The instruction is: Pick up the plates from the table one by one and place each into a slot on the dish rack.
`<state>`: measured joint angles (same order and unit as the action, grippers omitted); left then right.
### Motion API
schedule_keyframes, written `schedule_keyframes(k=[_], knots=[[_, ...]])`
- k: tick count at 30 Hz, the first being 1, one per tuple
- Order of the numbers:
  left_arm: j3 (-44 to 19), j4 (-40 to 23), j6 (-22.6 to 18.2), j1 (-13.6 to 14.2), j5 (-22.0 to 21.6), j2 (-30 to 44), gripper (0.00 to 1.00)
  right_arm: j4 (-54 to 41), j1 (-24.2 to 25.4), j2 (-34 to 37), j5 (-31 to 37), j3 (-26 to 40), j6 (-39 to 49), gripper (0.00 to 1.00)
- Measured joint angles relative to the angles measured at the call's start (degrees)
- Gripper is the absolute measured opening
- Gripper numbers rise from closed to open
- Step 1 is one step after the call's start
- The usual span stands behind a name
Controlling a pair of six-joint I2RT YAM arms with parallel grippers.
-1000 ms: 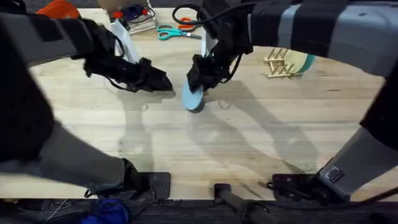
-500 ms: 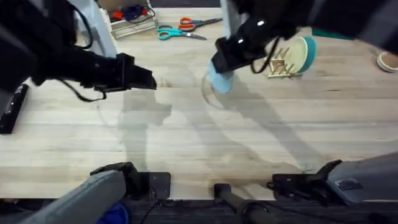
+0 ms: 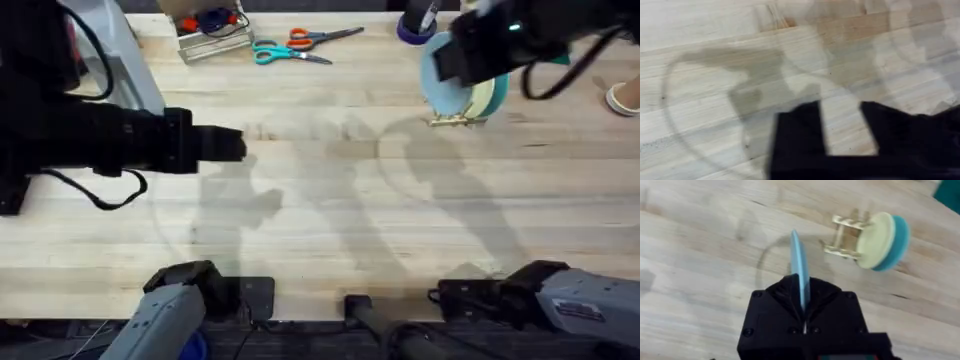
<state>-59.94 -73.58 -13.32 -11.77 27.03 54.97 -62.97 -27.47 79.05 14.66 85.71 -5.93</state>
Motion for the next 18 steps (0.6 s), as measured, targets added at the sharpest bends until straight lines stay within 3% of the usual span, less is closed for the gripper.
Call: schedule_keyframes(k=[3, 4, 18], knots=[[0.0, -0.41, 0.09, 0.0, -0.12, -0.34, 0.933, -0.34, 2.83, -1.51, 0.56, 0.0, 0.49, 0.033], [0.0, -0.48, 0.08, 0.0, -0.18, -0.32, 0.981, -0.34, 3.88, -1.87, 0.59, 0.0, 0.74, 0.033], [0.0, -0.59, 0.04, 0.0, -0.31, -0.28, 0.994, 0.03, 16.15, -2.39, 0.78, 0.02, 2.57, 0.028]])
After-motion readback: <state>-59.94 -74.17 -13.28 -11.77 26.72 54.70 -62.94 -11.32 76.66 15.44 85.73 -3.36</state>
